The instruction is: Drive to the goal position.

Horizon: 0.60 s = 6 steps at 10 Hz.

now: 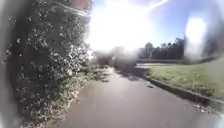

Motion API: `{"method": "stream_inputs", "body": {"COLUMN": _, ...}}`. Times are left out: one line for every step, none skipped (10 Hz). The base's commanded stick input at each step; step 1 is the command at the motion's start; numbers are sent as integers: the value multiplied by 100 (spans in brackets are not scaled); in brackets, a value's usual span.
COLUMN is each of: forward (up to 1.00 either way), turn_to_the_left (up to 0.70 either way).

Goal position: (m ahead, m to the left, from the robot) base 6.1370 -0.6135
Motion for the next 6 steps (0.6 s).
{"method": "stream_inputs", "body": {"forward": 70, "turn_to_the_left": 0}}
{"method": "stream_inputs", "body": {"forward": 70, "turn_to_the_left": 0}}
{"method": "stream_inputs", "body": {"forward": 70, "turn_to_the_left": 0}}
{"method": "stream_inputs", "body": {"forward": 70, "turn_to_the_left": 0}}
{"method": "stream_inputs", "body": {"forward": 70, "turn_to_the_left": 0}}
{"method": "stream_inputs", "body": {"forward": 70, "turn_to_the_left": 0}}
